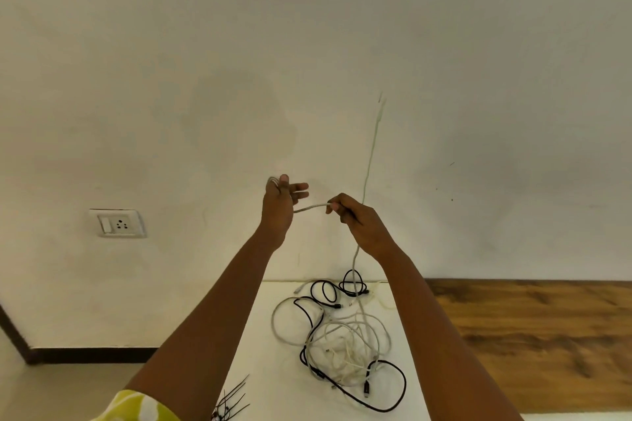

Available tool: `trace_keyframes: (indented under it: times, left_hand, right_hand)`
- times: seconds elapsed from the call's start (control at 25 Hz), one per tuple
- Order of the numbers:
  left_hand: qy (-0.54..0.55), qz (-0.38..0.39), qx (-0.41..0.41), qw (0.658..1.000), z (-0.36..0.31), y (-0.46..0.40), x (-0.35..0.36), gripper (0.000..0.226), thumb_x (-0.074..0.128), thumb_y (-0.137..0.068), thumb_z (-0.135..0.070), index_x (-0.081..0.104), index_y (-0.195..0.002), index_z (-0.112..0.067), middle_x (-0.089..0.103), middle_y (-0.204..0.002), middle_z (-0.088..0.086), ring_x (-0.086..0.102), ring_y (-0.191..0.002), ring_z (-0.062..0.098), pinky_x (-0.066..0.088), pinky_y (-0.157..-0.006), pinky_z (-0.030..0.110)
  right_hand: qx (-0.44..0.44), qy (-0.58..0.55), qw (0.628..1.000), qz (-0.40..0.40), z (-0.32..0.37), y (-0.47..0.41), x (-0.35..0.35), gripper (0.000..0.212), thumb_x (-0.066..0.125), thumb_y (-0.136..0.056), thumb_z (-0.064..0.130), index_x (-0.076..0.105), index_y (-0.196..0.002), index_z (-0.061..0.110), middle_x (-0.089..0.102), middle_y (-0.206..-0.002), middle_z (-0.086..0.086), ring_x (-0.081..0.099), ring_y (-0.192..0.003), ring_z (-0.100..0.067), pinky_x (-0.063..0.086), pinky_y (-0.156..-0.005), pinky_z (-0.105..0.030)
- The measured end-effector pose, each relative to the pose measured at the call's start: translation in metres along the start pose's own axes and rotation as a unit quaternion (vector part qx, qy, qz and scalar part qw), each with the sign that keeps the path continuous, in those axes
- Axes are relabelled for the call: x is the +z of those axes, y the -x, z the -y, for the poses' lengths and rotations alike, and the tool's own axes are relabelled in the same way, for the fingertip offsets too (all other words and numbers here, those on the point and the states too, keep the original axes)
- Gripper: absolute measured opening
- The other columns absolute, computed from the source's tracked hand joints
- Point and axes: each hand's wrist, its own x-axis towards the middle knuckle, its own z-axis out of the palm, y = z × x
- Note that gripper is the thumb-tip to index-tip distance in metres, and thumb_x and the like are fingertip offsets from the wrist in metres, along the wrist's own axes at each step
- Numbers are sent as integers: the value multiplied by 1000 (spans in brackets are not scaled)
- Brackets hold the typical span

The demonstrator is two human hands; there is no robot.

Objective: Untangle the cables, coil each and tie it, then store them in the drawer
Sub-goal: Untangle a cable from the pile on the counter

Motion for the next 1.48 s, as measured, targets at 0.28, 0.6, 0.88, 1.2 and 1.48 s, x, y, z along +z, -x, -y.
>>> trace_keyframes:
  times: [0.28, 0.6, 0.88, 1.2, 1.48]
  left_hand:
    - [-131, 156, -113, 972, 25, 27, 8, 41, 30, -102, -40, 56, -102, -8, 53, -58, -3, 45, -43, 8, 41, -58, 21]
    - [301, 328, -281, 850, 8, 30, 8, 37, 30, -101, -35, 48, -75, -16, 32, -46, -7, 15, -43, 8, 33, -45, 20]
    - [487, 197, -229, 819, -7, 13, 9, 42, 26, -103, -34, 45, -70, -16, 39, -48, -6, 34, -36, 8, 31, -55, 17]
    - [245, -64, -84, 964, -16, -14, 0, 26, 30, -104, -31, 42, -85, -18, 65, -72, 3, 64, -47, 10, 52, -68, 25]
    - [-37, -16, 0, 999, 24, -3, -12, 15, 21, -103, -10, 35, -101, -8, 56, -100, 19, 61, -64, 14, 49, -72, 16]
  right_hand:
    - [29, 6, 998, -50, 5, -9, -3, 20, 43, -98, 35, 60, -90, 28, 61, -76, 28, 55, -71, 2, 45, -69, -25]
    - [76, -76, 992, -59, -7, -7, 6, 21, 45, -96, 12, 58, -85, 24, 64, -84, 12, 58, -79, -8, 44, -77, -27]
    - [120, -10, 993, 0, -8, -1, 23, 26, 39, -97, 11, 60, -89, 22, 53, -74, 6, 49, -69, -13, 37, -65, -29]
    - [117, 58, 981, 143, 1, 8, 15, 26, 38, -101, 24, 61, -109, 16, 63, -99, -7, 53, -84, -17, 41, -74, -26]
    - [104, 111, 984, 98, 7, 10, -9, 28, 34, -101, 35, 60, -97, 24, 48, -69, 9, 47, -70, -16, 38, -67, -29]
